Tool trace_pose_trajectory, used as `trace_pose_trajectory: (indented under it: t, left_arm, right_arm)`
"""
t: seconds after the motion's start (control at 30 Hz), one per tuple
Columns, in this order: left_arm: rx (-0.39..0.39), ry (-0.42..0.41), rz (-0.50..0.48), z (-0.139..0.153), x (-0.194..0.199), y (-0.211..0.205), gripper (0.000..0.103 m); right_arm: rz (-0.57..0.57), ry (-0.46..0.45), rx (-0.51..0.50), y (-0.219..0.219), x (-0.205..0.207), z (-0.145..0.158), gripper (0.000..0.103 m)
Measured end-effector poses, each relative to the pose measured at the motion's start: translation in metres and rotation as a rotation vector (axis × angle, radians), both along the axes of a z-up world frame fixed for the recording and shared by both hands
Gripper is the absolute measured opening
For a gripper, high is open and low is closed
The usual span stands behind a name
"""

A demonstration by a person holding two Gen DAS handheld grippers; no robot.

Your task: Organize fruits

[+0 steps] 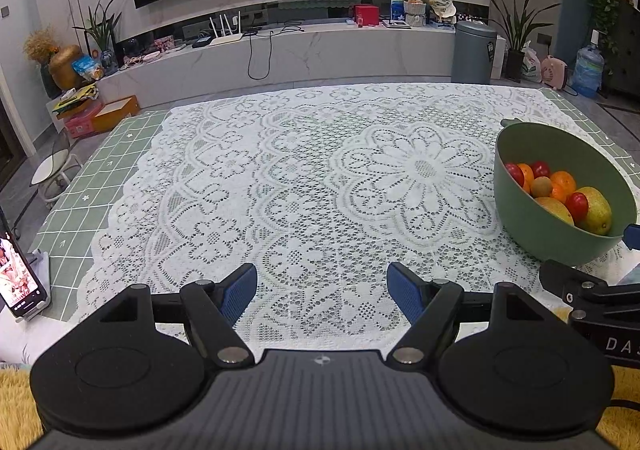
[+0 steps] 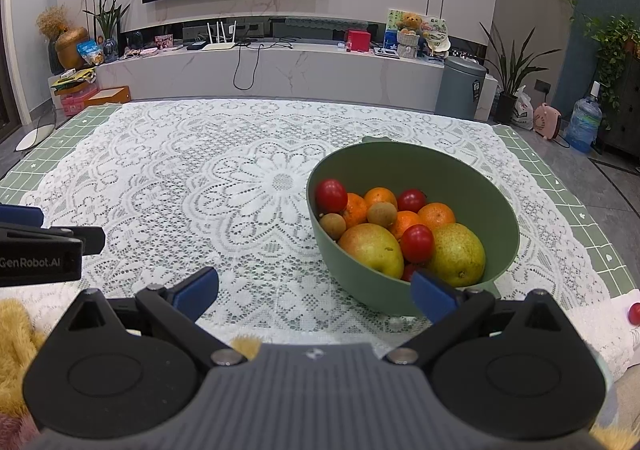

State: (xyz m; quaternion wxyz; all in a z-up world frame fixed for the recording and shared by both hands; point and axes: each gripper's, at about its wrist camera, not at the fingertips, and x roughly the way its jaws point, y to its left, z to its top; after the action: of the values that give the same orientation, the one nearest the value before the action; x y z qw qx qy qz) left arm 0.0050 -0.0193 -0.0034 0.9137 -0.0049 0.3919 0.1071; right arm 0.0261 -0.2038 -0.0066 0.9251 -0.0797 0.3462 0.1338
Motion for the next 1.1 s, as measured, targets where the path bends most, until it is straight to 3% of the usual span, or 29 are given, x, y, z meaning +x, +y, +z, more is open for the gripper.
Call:
trace_pose_trajectory:
  t: [1.1]
  left_arm:
    - [0.001,0.005,0.005,-0.0015,-0.0026,0.0017,0.087]
  right_arm:
    - [0.002,0.002,-0.003,0.0002,-0.0004,-0.0001,0.099]
